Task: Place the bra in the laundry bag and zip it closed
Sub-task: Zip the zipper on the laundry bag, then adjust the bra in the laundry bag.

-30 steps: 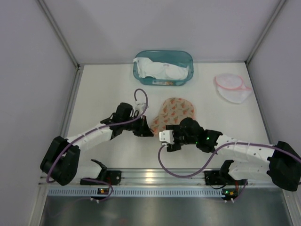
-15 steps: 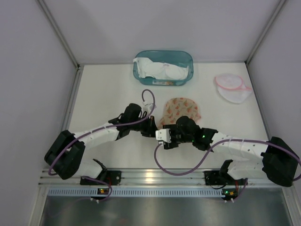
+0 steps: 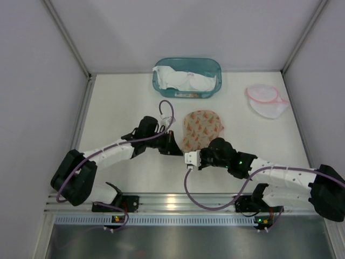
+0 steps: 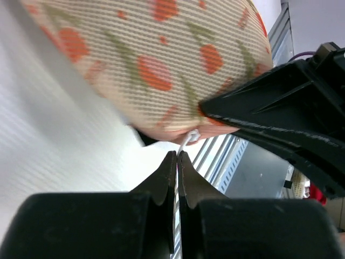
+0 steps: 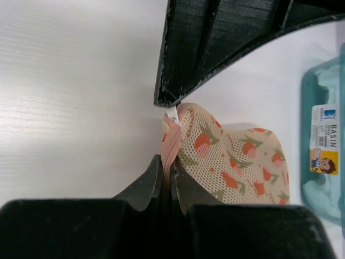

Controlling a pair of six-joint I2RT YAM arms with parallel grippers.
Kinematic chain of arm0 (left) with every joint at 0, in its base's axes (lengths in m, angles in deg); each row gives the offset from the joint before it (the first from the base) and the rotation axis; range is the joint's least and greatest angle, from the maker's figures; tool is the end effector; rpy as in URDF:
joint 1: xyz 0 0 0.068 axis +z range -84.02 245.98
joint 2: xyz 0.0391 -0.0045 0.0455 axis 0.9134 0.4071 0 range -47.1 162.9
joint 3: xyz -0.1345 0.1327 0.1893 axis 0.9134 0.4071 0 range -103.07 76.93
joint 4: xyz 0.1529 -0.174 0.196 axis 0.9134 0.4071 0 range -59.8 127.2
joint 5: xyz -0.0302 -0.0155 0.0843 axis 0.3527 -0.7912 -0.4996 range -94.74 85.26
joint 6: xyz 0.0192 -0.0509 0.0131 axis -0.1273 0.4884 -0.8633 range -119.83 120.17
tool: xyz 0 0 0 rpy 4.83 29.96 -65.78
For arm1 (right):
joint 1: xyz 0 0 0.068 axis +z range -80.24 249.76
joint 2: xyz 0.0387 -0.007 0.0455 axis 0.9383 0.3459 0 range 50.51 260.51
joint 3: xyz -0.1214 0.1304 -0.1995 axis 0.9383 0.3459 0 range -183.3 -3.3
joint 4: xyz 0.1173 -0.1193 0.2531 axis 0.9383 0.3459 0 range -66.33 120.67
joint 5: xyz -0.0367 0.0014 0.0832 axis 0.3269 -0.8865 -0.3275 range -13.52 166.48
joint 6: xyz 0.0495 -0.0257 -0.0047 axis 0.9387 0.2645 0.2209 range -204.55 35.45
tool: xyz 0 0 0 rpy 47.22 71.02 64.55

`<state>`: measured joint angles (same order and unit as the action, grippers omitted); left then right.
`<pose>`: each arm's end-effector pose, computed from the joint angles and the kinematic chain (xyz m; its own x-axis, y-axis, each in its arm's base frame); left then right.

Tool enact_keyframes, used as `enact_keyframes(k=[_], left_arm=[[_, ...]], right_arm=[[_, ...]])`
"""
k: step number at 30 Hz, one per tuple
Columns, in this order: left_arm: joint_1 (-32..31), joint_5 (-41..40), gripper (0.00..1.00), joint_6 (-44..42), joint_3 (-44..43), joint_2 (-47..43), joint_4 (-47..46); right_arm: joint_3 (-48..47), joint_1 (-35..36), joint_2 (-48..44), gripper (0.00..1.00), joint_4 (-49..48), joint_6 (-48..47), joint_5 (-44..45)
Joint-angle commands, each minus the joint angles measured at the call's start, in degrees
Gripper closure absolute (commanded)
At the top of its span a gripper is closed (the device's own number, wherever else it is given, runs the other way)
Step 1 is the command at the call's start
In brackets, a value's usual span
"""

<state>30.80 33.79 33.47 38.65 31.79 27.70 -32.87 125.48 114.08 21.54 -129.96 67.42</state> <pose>0.2402 -0.1988 0.1600 -0.8890 0.1012 -0.4465 0.4345 0.4938 -0.7532 0.1491 0.2294 0.1737 0.4259 -0.6237 -0.6554 -0.8375 0.0023 -0.5464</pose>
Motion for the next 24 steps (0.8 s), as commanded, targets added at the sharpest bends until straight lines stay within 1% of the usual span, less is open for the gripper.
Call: enact_keyframes(k=[1, 4, 9, 12, 14, 15, 17, 18, 19, 20, 22, 23, 24], left_arm=[[7.1, -3.6, 1.00, -6.6, -1.1, -0.8, 4.8], [10.0, -2.9, 1.00, -8.4, -1.6, 0.6, 4.8], [10.3, -1.7, 1.00, -8.9, -2.8, 1.3, 4.0], [10.2, 1.3, 1.00, -9.0, -3.5, 0.9, 4.0], [9.9, 1.9, 1.00, -9.7, -3.3, 0.2, 4.0], [9.5, 1.6, 0.97, -10.3, -2.9, -0.1, 4.1], [9.6, 1.4, 0.85, -10.9, -2.4, -0.7, 3.3], [9.9, 2.2, 0.79, -11.2, -1.7, -0.9, 3.0], [10.2, 2.7, 0.64, -11.3, -1.3, -1.4, 0.9], [10.5, 2.5, 0.57, -11.7, -0.9, -2.4, -0.9], [10.8, 1.9, 0.45, -14.0, -1.3, -3.5, -1.4], [10.9, 1.6, 0.42, -13.9, -1.4, -4.1, -2.1], [11.0, 2.3, 0.41, -11.4, -2.3, -4.1, -2.7]], right_arm=[[4.3, -0.4, -7.3, 1.00, 0.7, -1.7, 1.2], [6.9, -0.4, -10.3, 1.00, -0.4, -2.6, 1.3], [10.2, -1.6, -12.2, 1.00, -3.8, -4.7, 1.4], [8.6, -2.4, -12.1, 1.00, -3.4, -3.9, -0.7], [7.6, -3.5, -12.1, 1.00, -3.0, -2.4, -2.6], [6.5, -3.8, -12.2, 1.00, -2.7, -1.4, -4.8], [5.3, -5.1, -12.9, 1.00, -1.8, 1.4, -8.9], [4.8, -5.7, -13.2, 1.00, -1.9, 2.2, -12.4], [4.0, -6.1, -13.7, 1.00, -2.8, 4.3, -13.2], [3.7, -6.1, -13.9, 1.00, -3.0, 5.2, -13.8], [2.6, -6.2, -14.2, 1.00, -3.0, 7.8, -14.3], [2.3, -6.2, -14.1, 1.00, -2.2, 7.9, -14.6], [2.4, -6.2, -14.3, 1.00, -2.2, 8.1, -14.6]])
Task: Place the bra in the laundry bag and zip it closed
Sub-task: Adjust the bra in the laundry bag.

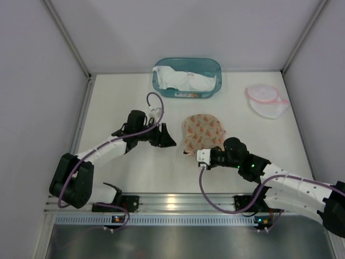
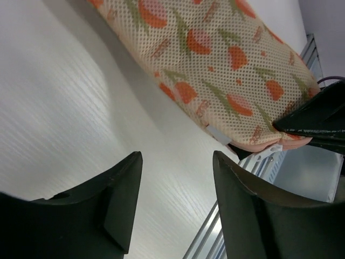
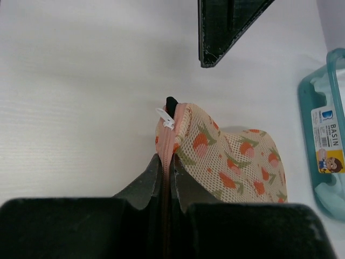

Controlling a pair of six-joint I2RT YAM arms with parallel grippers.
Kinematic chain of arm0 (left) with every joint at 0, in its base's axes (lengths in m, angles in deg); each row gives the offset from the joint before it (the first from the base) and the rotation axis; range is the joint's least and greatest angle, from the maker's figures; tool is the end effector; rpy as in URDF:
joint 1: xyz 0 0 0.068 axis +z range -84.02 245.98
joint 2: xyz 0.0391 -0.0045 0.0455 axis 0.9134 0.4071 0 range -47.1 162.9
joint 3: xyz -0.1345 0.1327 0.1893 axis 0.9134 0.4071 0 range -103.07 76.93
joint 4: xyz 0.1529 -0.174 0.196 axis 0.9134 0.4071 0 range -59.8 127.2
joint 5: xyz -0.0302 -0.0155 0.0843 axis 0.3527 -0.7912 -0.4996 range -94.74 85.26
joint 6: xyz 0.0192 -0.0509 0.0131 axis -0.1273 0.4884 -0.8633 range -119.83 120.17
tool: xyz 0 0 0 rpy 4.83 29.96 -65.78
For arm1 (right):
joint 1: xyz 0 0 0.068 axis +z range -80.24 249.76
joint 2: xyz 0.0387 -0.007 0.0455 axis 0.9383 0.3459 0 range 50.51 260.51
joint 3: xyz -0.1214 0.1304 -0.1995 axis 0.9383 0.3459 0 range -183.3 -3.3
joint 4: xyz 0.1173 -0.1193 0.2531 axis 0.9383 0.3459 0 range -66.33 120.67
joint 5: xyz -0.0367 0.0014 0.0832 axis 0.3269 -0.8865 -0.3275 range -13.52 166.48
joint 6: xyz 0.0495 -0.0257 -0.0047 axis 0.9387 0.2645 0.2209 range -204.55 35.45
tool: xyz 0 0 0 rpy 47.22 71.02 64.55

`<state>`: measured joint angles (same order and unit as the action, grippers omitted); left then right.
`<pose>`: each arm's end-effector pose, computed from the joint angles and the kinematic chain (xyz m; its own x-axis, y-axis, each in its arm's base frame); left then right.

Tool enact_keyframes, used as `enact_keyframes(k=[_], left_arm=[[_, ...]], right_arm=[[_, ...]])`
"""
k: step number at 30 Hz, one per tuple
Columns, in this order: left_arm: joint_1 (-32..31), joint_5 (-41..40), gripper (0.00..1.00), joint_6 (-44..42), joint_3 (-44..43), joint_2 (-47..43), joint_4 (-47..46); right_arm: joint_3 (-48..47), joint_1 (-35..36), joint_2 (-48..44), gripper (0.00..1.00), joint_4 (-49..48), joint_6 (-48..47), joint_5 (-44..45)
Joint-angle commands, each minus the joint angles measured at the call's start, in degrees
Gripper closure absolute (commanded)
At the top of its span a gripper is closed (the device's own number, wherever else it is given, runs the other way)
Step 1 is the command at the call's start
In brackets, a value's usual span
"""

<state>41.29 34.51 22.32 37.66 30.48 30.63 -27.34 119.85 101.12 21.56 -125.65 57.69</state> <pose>0.2712 -0.1515 0.1686 -0.8177 0.0545 -0.5731 0.5004 0.5595 -0.6607 0.1459 0.1937 0.1917 0.4008 -0.4908 -0.7736 -0.8636 0.0795 -0.4979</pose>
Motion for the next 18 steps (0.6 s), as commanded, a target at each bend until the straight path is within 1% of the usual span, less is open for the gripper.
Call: enact_keyframes(k=[1, 2, 3, 4, 5, 6, 7, 8, 10, 11, 14, 18], left_arm=[[0.8, 3.1, 0.38, 3.0, -1.7, -2.5, -6.3], [1.4, 5.7, 0.38, 7.5, -1.5, -1.4, -8.0], [2.9, 7.9, 0.37, 17.5, -1.3, -0.7, -12.9], [3.2, 9.8, 0.32, 21.9, -1.0, -0.3, -14.2], [3.2, 10.3, 0.31, 25.8, -0.4, -0.3, -15.5], [3.0, 10.6, 0.30, 33.1, 0.6, -0.7, -19.0], [2.8, 10.9, 0.29, 36.2, 2.9, -2.2, -20.6], [2.6, 10.6, 0.23, 39.5, 3.7, -3.0, -20.6], [1.6, 8.8, 0.20, 42.2, 5.9, -5.9, -20.6], [1.2, 7.9, 0.13, 44.9, 7.8, -6.6, -20.6], [-1.1, 6.3, 0.12, 49.4, 9.6, -7.3, -22.8], [-2.6, 4.5, 0.12, 52.5, 9.4, -6.4, -25.6]], right_arm=[[-2.9, -0.5, -1.4, 1.00, -2.5, 4.0, -4.6], [-2.4, -0.6, -1.2, 1.00, -3.8, 3.8, -3.9], [-1.5, -0.6, -1.0, 1.00, -4.6, 3.8, -1.8], [-0.9, -0.5, -0.2, 1.00, -5.7, 4.3, -0.3], [-0.6, -0.5, 0.4, 1.00, -6.8, 4.4, 1.7], [-0.3, -0.3, 1.8, 1.00, -8.0, 4.5, 2.7], [-0.1, -0.3, 2.5, 1.00, -9.0, 5.0, 3.6], [-0.1, -0.2, 3.2, 1.00, -9.7, 5.2, 4.6], [-0.3, -0.2, 4.9, 1.00, -11.3, 5.9, 4.6], [-0.3, -0.1, 5.2, 1.00, -11.9, 6.1, 4.1], [0.1, 0.5, 6.3, 1.00, -13.2, 5.9, 3.7], [-0.5, 1.3, 7.5, 1.00, -13.2, 5.9, 3.3]])
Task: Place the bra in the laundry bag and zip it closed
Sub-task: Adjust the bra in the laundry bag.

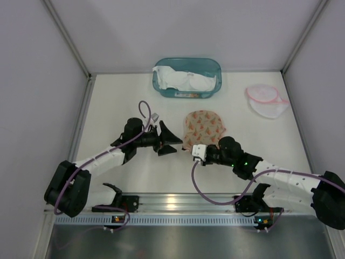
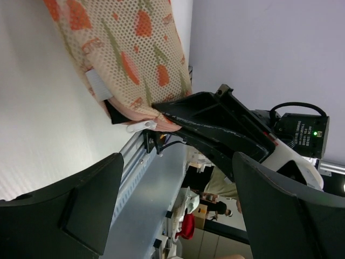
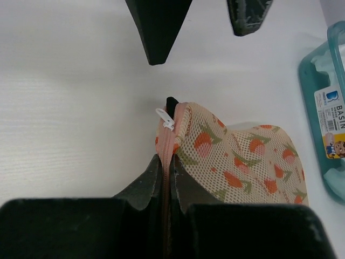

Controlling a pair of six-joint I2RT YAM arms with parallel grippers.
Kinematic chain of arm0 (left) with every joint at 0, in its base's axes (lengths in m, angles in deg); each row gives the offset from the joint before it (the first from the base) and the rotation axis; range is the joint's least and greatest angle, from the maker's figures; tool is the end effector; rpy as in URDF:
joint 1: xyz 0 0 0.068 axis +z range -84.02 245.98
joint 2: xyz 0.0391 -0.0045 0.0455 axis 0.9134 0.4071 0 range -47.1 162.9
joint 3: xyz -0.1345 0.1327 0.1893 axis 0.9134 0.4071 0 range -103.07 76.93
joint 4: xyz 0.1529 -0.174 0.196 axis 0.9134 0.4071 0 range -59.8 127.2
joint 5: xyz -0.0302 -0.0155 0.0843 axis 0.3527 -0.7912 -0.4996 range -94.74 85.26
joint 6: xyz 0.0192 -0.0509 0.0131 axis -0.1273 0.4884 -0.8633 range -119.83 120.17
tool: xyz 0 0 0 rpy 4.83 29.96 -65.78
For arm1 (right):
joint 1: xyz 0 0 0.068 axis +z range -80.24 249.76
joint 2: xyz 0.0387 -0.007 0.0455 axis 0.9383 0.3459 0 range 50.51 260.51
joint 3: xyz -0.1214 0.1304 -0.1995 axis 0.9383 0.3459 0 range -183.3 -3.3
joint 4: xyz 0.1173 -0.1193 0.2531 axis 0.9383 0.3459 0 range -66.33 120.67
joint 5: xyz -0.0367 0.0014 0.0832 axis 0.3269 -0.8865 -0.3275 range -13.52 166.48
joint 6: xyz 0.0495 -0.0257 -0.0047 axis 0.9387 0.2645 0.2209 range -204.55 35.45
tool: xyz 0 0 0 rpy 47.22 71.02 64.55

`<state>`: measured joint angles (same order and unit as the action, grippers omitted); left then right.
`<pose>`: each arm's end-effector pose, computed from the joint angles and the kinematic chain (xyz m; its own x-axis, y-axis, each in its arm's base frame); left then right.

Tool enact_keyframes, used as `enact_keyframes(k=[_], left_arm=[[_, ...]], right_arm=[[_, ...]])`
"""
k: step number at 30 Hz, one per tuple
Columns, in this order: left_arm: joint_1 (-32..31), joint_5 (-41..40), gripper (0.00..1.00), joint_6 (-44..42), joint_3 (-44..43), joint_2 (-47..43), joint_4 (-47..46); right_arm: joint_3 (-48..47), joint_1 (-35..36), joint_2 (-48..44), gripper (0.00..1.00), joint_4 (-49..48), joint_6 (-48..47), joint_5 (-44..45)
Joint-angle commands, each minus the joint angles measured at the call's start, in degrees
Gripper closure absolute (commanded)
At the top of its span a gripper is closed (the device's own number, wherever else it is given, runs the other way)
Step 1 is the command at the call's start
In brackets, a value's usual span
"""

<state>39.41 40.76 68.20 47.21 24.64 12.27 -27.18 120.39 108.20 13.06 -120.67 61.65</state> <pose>0.2438 -0.1527 0.1686 -0.9674 -0.2431 -0.0715 -0.0035 0.2951 -0.9555 0.1561 0.2056 0.1769 0.3266 -0.5003 -0.8019 -0.8715 0.1690 -0.4604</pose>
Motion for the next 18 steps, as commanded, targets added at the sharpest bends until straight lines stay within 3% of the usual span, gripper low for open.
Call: enact_keyframes(k=[1, 5, 18], left_arm=[[-1.0, -1.9, 0.12, 7.4, -0.3, 0.6, -8.3], [-2.6, -2.9, 0.12, 9.3, -1.0, 3.6, -12.4], [-4.4, -5.6, 0.12, 9.2, -1.0, 6.1, -12.6]], right_arm=[[-0.7, 1.0, 0.5, 1.00, -4.8, 0.9, -0.8], [-1.2, 1.8, 1.0, 1.00, -4.7, 0.6, -1.2], [-1.6, 2.7, 0.3, 1.00, -4.2, 1.6, -2.3]])
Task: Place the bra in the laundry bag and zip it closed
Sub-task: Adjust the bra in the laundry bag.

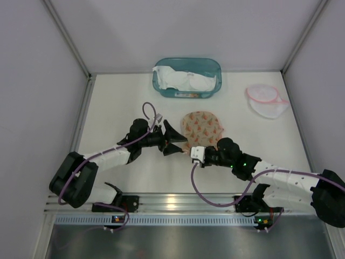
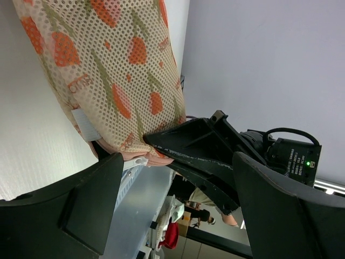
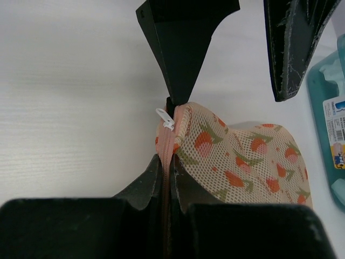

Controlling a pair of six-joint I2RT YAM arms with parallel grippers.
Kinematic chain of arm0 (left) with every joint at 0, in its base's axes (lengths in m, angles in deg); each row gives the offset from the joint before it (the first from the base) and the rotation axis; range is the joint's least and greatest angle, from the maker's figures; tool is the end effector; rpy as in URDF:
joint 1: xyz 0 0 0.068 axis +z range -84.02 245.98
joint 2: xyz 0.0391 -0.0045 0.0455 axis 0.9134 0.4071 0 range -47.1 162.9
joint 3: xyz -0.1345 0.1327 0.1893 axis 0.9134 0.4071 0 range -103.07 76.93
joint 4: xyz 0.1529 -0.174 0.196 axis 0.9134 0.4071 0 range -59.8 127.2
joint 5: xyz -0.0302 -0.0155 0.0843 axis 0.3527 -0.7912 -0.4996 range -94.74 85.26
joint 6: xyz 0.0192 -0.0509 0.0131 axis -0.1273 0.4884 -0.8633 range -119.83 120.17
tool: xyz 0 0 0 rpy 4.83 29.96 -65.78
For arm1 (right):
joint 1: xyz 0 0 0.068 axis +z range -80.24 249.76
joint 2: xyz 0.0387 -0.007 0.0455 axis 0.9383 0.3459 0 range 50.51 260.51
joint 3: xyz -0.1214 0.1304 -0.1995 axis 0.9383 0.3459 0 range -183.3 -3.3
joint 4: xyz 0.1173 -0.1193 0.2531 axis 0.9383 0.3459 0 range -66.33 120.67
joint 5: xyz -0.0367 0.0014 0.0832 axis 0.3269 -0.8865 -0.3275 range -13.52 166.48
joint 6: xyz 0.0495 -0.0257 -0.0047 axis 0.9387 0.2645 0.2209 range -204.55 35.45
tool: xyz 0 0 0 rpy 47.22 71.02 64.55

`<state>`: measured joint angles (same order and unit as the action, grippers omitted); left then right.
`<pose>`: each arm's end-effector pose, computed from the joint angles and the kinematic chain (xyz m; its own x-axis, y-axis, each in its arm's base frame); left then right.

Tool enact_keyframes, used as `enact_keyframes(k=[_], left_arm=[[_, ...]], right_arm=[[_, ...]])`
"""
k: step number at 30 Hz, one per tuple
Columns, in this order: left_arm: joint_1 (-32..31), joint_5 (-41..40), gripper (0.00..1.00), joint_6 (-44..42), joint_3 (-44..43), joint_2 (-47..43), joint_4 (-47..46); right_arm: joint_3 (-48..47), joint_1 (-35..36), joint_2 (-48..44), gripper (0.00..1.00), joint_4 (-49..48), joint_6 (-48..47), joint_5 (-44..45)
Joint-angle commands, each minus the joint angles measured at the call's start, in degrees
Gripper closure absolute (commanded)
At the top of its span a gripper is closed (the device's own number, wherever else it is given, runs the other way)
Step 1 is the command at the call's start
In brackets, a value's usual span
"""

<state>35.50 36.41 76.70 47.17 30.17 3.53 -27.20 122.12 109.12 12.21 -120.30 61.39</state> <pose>0.2448 -0.1736 0.1561 -0.9582 -0.2858 0.0100 -0.0858 0.2541 -0.9633 0.1507 0.2116 0.1747 0.3364 -0.4875 -0.8057 -0.8799 0.1423 -0.4534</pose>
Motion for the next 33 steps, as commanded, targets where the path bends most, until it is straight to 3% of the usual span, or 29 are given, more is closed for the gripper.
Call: enact_keyframes(k=[1, 20, 33], left_arm=[[-0.6, -1.4, 0.12, 0.7, -1.0, 0.7, -3.7], [-0.5, -0.6, 0.12, -0.4, 1.5, -3.1, 0.5], [-1.2, -2.5, 0.12, -0.5, -3.2, 1.6, -1.3]], right_arm=[[-1.8, 1.3, -0.5, 1.00, -3.3, 1.3, -2.0], [-1.9, 1.3, -0.7, 1.00, -2.3, 0.3, -0.6], [-2.3, 1.3, 0.3, 1.00, -3.1, 0.5, -4.1]])
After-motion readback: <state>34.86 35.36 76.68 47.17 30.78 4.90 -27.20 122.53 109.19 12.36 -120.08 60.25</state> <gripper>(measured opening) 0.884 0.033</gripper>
